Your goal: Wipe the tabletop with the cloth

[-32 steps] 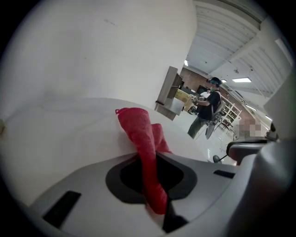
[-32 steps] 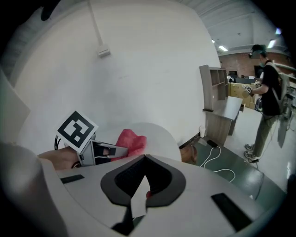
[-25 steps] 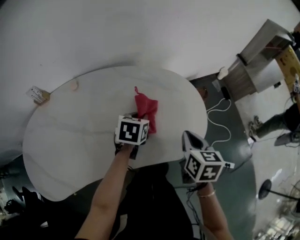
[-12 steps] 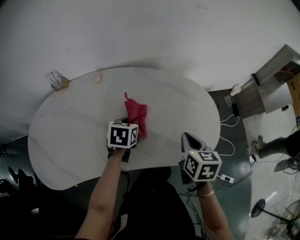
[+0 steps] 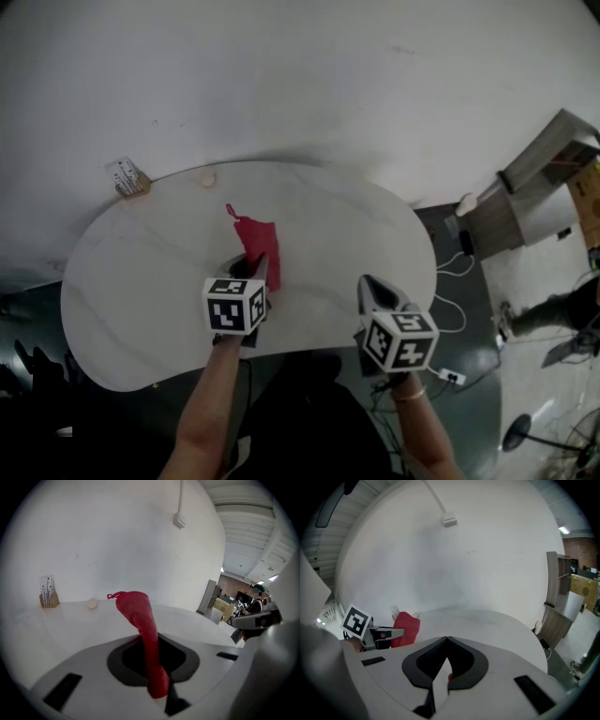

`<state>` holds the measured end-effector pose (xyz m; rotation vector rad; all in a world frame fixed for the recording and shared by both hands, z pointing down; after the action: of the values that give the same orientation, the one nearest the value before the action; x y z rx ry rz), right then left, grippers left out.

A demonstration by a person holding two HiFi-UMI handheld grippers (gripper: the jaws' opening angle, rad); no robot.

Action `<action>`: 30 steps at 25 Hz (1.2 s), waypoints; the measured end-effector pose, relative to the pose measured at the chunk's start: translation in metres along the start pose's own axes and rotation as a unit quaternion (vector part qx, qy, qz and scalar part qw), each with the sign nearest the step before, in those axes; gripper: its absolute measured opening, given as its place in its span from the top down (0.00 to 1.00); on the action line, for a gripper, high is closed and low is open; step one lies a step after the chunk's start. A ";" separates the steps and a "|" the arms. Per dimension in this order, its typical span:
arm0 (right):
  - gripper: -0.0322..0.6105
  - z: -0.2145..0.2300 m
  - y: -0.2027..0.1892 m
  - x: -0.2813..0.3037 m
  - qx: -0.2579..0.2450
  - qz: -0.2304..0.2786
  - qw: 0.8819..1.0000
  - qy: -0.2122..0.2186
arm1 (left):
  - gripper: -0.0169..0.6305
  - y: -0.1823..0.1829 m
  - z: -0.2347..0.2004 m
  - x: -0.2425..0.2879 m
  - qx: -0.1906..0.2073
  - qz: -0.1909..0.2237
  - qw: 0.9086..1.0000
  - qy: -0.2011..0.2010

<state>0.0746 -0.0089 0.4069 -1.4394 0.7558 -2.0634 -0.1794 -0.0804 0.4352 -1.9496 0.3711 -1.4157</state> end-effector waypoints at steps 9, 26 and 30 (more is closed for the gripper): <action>0.95 0.001 0.011 -0.027 -0.002 0.042 0.999 -0.009 | 0.90 0.015 0.025 -0.030 0.045 0.070 0.997 -0.005; 0.95 -0.002 0.024 -0.069 -0.024 0.150 0.988 0.000 | 0.90 0.016 0.053 -0.064 0.059 0.139 0.988 -0.025; 0.95 -0.002 0.024 -0.070 -0.029 0.154 0.988 -0.002 | 0.90 0.019 0.056 -0.065 0.062 0.145 0.987 -0.033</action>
<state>0.0963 0.0222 0.3428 -1.2651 0.9772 -1.8164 -0.1489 -0.0356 0.3660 -1.7557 0.5012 -1.1568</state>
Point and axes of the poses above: the fingertips, and each gripper's own axes: x forward along the fingers, z to its right, y out of its top, the point moved 7 cm from there along -x, backward along the fingers, and after that the axes turned 6 degrees about -z, right-handed, at the moved point
